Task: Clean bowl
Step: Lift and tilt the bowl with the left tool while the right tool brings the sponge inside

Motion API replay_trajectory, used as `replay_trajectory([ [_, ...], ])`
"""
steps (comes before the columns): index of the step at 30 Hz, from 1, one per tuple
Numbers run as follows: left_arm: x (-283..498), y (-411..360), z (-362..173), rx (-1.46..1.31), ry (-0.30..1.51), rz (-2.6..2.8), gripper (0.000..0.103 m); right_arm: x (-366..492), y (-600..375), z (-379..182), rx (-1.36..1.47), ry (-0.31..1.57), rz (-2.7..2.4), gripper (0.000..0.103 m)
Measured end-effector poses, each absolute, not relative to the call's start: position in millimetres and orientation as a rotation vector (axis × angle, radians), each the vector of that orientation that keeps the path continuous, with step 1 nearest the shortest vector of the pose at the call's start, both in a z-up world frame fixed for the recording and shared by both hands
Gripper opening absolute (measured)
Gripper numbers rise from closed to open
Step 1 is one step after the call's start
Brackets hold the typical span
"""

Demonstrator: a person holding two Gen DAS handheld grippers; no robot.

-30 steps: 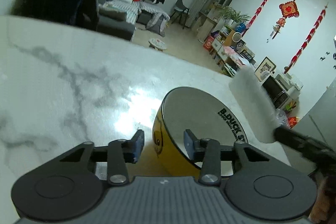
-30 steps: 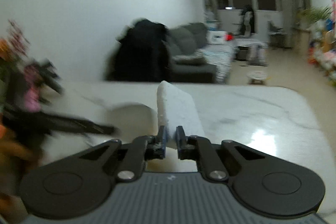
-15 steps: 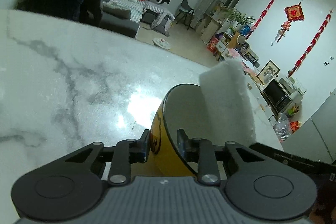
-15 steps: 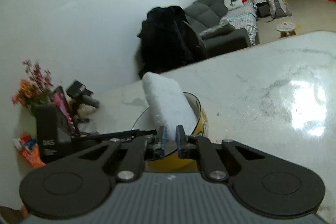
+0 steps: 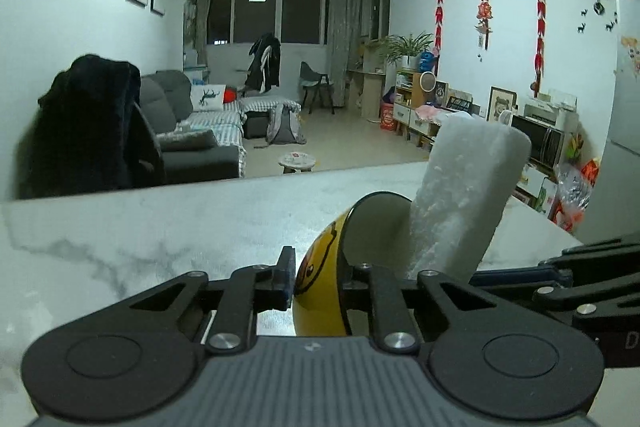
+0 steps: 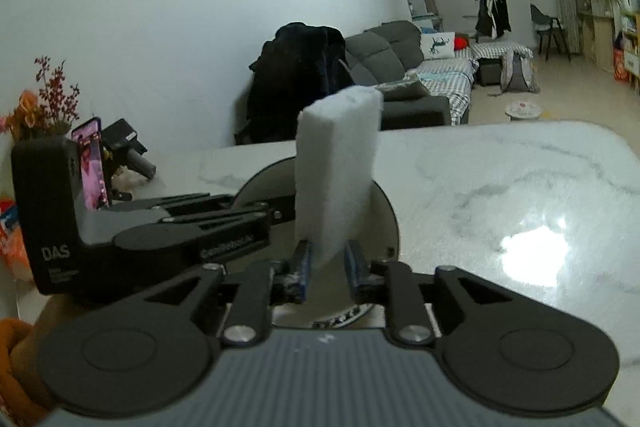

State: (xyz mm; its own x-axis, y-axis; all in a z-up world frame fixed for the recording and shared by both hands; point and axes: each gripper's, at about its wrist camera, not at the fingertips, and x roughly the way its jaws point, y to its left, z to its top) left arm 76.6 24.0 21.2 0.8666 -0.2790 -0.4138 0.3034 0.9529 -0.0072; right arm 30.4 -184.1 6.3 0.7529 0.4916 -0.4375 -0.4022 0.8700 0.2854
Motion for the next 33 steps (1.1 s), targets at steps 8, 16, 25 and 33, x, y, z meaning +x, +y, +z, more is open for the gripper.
replay_trajectory([
  [8, 71, 22, 13, 0.079, 0.420, -0.310, 0.018, 21, -200, -5, 0.223, 0.555, 0.497, 0.023],
  [16, 71, 13, 11, 0.131, 0.417, -0.328, 0.018, 35, -209, -7, 0.373, 0.566, 0.515, 0.024],
  [25, 73, 4, 5, 0.184, 0.424, -0.358, 0.018, 49, -203, -5, 0.490, 0.575, 0.494, 0.026],
  [33, 94, 26, 12, 0.017, 0.507, -0.410, 0.021, 47, -204, -8, 0.409, 0.652, 0.466, 0.026],
])
